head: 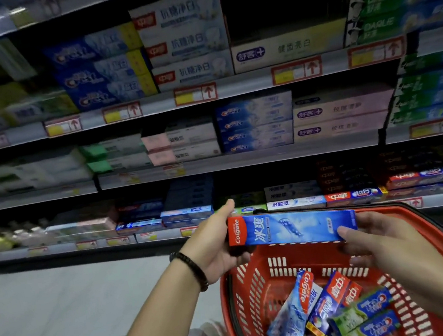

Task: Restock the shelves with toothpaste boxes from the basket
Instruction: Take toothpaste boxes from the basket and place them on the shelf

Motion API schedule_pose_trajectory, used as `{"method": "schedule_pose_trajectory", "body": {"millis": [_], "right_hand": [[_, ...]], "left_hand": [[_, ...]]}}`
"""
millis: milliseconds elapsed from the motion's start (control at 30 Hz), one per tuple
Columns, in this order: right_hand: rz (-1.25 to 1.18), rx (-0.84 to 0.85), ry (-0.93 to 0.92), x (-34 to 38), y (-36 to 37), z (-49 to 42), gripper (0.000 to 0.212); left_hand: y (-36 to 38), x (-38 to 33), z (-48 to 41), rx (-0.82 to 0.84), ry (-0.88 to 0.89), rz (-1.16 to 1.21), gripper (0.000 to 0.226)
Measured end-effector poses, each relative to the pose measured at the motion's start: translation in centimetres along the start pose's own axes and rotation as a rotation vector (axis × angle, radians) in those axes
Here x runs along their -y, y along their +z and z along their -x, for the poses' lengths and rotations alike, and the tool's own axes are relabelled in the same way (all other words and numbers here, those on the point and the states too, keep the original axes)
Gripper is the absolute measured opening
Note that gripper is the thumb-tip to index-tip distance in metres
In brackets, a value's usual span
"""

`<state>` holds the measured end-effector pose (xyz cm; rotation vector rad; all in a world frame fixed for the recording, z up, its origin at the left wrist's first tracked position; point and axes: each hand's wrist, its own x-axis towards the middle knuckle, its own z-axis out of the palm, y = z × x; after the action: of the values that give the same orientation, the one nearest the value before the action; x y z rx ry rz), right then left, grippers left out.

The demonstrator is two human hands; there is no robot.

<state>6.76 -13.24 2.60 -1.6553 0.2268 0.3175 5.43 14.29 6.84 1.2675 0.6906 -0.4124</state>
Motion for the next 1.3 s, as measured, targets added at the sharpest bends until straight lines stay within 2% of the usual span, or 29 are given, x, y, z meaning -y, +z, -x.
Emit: {"method": "schedule_pose_trajectory", "body": {"millis": [367,800,967,1067,1200,1300], "right_hand": [[-0.161,-0.009,-0.119,2.0,4.2,-1.5,0.012],[-0.304,0.041,-0.161,2.7,8.0,-1.6,0.021],[-0.333,0.060,-0.158,2.7,9.3,-1.5,0.015],[-0.408,0.060,-0.118,2.8,9.7,-1.4,0.011],[-0.441,0.075,-0.096,3.0,9.9,-1.0,0.019],[-0.483,0.103,-0.072,3.2,10.1,-0.8,0.024]], "left_hand": [[-2.9,0.5,0.3,-0.110,0.149,0.151,0.067],[-5.9,1.0,2.4,-0.214,0.252,0.338,0.058],[-6.7,1.1,3.6,-0.187,0.336,0.419,0.060],[-7.0,1.2,4.2,-0.161,0.347,0.508,0.054],[-6.8,1.7,4.2,-0.163,0.397,0.559,0.044],[-6.6,2.0,4.0,-0.114,0.458,0.615,0.050]]}}
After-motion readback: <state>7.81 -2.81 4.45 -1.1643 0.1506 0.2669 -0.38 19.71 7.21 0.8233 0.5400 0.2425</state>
